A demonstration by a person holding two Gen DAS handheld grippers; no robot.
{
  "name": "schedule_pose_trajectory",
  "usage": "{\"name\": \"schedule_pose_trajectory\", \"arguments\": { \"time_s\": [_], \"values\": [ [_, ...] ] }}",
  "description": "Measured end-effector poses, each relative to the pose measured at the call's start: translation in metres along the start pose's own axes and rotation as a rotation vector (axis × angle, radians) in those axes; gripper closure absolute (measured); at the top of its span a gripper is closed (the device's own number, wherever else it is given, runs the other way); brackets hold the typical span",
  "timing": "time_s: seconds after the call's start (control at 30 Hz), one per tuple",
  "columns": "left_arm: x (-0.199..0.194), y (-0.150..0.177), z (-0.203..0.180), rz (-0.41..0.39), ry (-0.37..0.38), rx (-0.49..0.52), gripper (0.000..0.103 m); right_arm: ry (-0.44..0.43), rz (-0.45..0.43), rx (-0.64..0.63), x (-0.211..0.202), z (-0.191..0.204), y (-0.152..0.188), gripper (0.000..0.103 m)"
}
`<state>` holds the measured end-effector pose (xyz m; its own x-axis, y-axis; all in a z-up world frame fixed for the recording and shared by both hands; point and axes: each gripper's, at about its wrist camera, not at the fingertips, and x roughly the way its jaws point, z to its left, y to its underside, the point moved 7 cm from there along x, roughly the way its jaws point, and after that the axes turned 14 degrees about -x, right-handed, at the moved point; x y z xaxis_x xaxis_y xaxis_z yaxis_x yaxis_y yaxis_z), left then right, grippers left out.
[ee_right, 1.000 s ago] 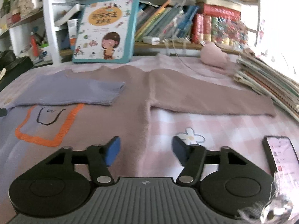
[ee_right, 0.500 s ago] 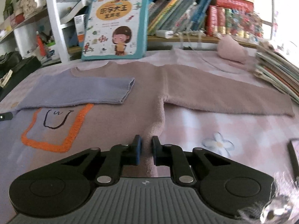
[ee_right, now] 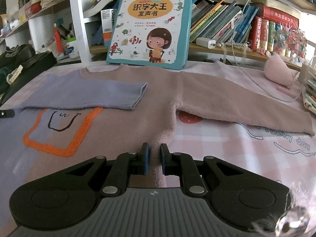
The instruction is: Fold clothes
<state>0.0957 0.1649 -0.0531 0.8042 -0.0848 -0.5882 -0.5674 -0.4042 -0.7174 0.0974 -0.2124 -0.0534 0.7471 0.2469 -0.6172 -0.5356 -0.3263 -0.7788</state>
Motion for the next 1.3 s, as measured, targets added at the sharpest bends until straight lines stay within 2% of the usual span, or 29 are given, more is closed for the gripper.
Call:
{"name": "schedule_pose_trajectory", "arguments": {
  "time_s": [0.37, 0.5, 0.67, 0.73, 0.83, 0.93, 0.97, 1.03, 1.1, 1.2, 1.3],
  "values": [
    [0.002, 0.002, 0.003, 0.013, 0.005, -0.014, 0.097, -0.010, -0.008, 0.016, -0.008, -0.003, 0.008, 0.091],
    [-0.001, 0.003, 0.002, 0.010, 0.004, -0.005, 0.093, -0.014, -0.009, 0.022, -0.007, -0.003, 0.008, 0.091],
    [-0.021, 0.006, -0.005, -0.027, -0.016, 0.039, 0.086, 0.005, -0.017, 0.031, -0.011, -0.005, 0.010, 0.082],
    [-0.032, 0.008, -0.008, -0.047, -0.022, 0.048, 0.069, 0.006, -0.027, 0.036, -0.015, -0.005, 0.012, 0.077],
    [-0.048, 0.012, -0.014, -0.076, -0.016, 0.054, 0.050, 0.022, -0.051, 0.034, -0.025, -0.005, 0.014, 0.061],
    [-0.063, 0.017, -0.025, -0.099, -0.005, 0.063, 0.035, 0.034, -0.073, 0.036, -0.037, -0.006, 0.017, 0.051],
    [-0.067, 0.019, -0.029, -0.104, 0.000, 0.068, 0.034, 0.036, -0.077, 0.038, -0.040, -0.007, 0.018, 0.048],
    [-0.073, 0.023, -0.038, -0.111, 0.014, 0.078, 0.030, 0.042, -0.088, 0.039, -0.047, -0.008, 0.021, 0.033],
    [-0.078, 0.028, -0.047, -0.117, 0.031, 0.086, 0.020, 0.049, -0.095, 0.039, -0.054, -0.010, 0.024, 0.027],
    [-0.082, 0.035, -0.064, -0.122, 0.057, 0.106, 0.014, 0.065, -0.100, 0.040, -0.062, -0.013, 0.028, 0.019],
    [-0.082, 0.043, -0.081, -0.120, 0.083, 0.136, 0.009, 0.081, -0.102, 0.049, -0.068, -0.019, 0.032, 0.016]
  ]
}}
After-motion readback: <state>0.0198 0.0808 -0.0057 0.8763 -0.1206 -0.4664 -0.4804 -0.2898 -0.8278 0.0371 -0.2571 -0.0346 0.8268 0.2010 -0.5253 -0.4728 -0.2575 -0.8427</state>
